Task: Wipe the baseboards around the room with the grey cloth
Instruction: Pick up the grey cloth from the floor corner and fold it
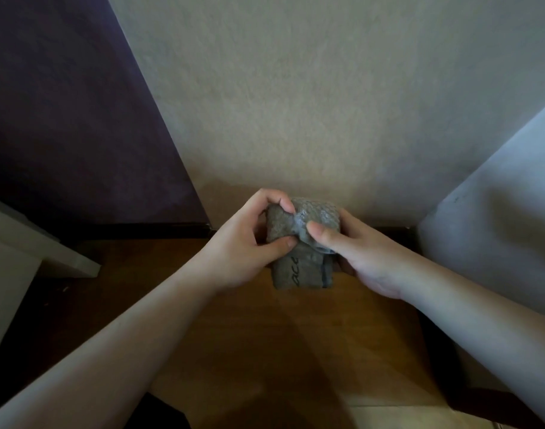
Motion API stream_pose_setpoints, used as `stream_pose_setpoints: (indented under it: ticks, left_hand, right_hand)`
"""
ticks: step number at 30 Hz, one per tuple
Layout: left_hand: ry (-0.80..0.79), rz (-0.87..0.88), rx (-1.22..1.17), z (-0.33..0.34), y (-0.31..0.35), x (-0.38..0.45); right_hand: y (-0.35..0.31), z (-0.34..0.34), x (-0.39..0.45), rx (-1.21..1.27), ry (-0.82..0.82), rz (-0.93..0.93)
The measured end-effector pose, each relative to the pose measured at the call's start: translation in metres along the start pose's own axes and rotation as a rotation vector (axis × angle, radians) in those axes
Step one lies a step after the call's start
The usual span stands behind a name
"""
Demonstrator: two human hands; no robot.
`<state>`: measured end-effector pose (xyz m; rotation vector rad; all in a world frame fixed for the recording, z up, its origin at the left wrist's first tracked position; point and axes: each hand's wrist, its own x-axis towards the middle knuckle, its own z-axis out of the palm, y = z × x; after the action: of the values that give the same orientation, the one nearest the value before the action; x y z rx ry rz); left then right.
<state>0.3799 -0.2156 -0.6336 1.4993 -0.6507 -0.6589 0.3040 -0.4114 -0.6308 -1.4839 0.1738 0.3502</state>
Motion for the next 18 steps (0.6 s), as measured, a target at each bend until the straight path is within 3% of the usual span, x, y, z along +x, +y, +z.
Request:
stream_pose_setpoints:
  ticks: [6, 9, 13, 18]
  left_hand:
    - [0.149, -0.002, 0.155, -0.0024, -0.0011, -0.0011]
    - [0.221, -0.134, 0.01, -0.0002, -0.0044, -0.0029]
    - [0.113, -0.309, -0.284, -0.001, -0.0027, -0.004]
    - [0.007, -0.284, -0.346, 0.0003, -0.0012, -0.006]
  right_hand:
    - [0.002, -0.0043, -0.0011, -0.033, -0.001, -0.002]
    - [0.0022, -0.0014, 0.001, -0.128, 0.057, -0.031]
    - [0.0002, 0.0006, 0.003, -0.017, 0.088, -0.067]
    - [-0.0022, 0.0002, 0.0054, 0.068, 0.114, -0.073]
